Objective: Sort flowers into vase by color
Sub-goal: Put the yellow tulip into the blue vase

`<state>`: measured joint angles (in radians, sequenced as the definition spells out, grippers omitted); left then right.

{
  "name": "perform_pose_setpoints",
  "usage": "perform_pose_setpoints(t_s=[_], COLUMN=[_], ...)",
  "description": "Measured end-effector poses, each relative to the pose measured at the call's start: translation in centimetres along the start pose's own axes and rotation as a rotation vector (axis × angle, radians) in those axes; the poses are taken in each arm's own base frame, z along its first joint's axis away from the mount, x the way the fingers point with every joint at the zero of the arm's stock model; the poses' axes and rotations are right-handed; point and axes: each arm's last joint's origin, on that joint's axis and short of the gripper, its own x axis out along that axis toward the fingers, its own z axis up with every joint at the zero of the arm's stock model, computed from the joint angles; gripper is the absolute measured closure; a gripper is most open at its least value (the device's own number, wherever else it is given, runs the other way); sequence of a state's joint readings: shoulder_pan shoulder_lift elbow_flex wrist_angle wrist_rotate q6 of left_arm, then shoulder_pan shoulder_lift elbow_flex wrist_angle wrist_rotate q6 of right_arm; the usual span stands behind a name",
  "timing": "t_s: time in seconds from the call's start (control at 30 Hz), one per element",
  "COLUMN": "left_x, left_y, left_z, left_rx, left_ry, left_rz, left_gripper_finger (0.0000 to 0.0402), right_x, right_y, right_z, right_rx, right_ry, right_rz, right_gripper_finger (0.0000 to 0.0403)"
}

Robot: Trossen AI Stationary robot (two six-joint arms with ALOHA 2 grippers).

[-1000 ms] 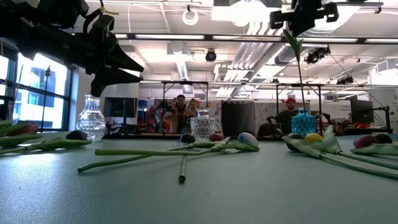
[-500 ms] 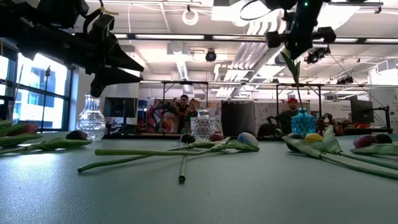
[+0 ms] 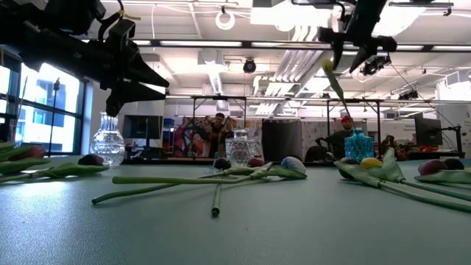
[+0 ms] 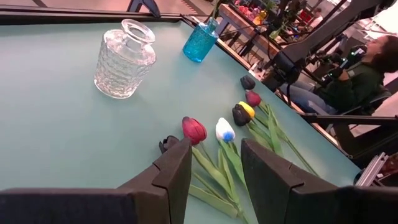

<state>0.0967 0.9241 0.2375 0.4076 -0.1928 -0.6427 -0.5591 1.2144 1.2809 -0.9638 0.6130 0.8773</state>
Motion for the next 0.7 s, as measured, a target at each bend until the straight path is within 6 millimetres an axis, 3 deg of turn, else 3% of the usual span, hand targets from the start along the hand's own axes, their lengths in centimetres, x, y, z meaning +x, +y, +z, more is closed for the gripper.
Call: perform_pose_setpoints(t_s=[0.17,0.3,0.47,0.7], left_x=[0.0,0.0,0.0,0.0], left_y=[0.0,0.0,-0.1,-0.3], left_z=[0.0,0.0,-0.1,-0.3], left_rx=[0.008,0.008,0.001,0.067], left_ry=[0.001,0.007,0.034,0.091], left_rz=[-0.001,-0.011,-0.045,-0.120], left_gripper_finger=[0.0273,0.0273,0.0273,0.0273], right_x=[-2.0,-3.4,-5.0,-6.9], right_y=[1.2,2.2,3.3,4.1], right_z=[0.3,-0.9,-4.4,-10.7], right_rx=[-0.002,-0.049,-0.099,-0.022], right_ry=[0.037,0.132,0.311,0.435], right_rz=[0.129,0.253,0.363,0.381], right_gripper_finger=[0.0203,0.0208,0.0216,0.0230])
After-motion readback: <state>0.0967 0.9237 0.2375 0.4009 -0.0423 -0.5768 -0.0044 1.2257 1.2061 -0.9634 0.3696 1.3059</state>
